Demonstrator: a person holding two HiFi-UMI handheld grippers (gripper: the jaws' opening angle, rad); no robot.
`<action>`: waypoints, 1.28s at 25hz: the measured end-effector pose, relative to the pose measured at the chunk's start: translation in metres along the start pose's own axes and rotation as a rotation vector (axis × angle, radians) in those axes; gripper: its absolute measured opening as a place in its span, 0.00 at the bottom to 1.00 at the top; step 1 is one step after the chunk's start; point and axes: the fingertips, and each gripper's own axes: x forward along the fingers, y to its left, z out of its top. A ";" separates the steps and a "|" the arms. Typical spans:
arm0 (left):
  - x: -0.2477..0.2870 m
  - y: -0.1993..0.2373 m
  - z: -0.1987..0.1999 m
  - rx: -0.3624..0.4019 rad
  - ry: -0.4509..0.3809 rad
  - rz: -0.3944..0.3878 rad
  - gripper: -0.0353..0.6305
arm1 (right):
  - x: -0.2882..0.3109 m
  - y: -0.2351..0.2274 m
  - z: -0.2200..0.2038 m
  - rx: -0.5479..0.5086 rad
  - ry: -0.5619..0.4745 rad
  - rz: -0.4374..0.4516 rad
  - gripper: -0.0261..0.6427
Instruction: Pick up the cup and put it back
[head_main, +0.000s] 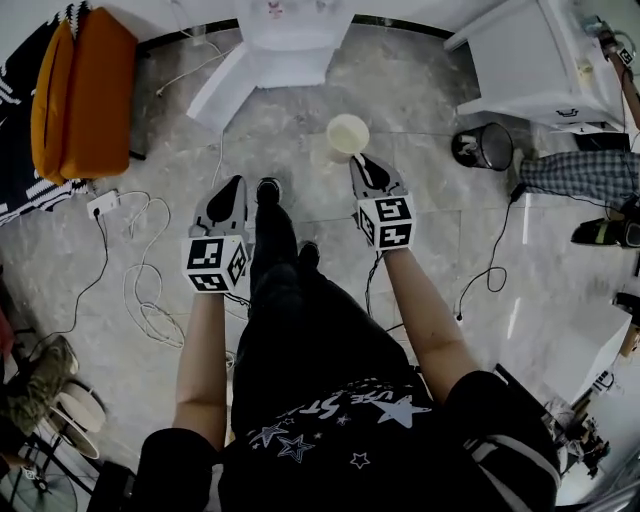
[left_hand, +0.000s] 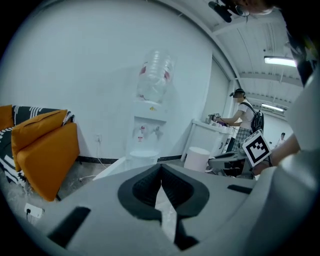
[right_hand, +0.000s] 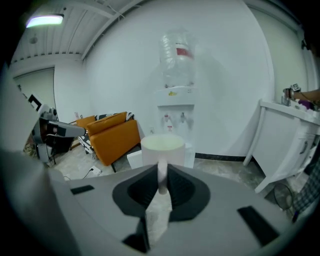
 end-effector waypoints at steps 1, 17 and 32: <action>0.015 0.008 -0.009 -0.007 0.005 0.001 0.07 | 0.015 -0.004 -0.006 0.007 0.010 -0.004 0.11; 0.301 0.179 -0.138 0.035 -0.029 -0.057 0.07 | 0.396 -0.095 -0.132 0.042 0.015 -0.112 0.11; 0.426 0.254 -0.242 0.150 -0.093 -0.083 0.07 | 0.610 -0.161 -0.174 -0.020 -0.020 -0.178 0.11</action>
